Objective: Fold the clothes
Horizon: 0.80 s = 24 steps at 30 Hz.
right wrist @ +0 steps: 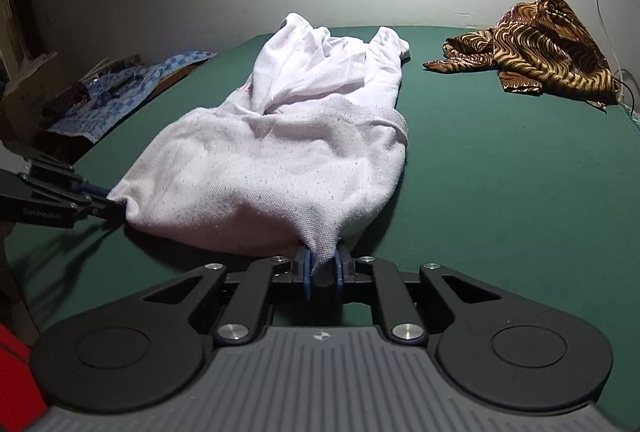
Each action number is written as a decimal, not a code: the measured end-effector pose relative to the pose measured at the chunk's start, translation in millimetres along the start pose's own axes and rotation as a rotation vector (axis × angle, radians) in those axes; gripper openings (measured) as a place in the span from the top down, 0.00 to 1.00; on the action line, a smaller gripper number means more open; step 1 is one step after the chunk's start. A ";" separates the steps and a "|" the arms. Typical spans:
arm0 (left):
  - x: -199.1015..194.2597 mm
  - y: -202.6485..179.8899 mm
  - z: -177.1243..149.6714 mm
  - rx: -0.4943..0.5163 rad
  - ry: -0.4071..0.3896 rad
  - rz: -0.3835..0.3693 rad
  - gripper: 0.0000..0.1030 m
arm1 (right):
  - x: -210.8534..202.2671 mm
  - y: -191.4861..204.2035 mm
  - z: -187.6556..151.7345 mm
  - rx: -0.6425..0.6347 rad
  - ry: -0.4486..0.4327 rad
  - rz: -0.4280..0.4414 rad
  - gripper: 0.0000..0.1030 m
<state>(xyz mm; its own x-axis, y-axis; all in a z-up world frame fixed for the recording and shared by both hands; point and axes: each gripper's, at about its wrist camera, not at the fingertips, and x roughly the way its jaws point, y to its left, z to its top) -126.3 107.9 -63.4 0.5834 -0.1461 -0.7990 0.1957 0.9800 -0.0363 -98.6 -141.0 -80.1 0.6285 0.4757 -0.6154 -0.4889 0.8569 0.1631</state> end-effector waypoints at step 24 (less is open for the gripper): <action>-79.6 1.1 -17.2 0.049 -0.042 0.000 0.96 | -68.5 14.5 23.3 -0.003 0.055 0.098 0.92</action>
<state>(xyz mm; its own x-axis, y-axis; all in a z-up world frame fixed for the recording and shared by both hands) -186.1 123.0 -10.1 0.6158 -0.1525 -0.7730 0.2336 0.9723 -0.0057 -134.6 -156.6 -17.6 0.5432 0.5459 -0.6379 -0.5487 0.8059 0.2224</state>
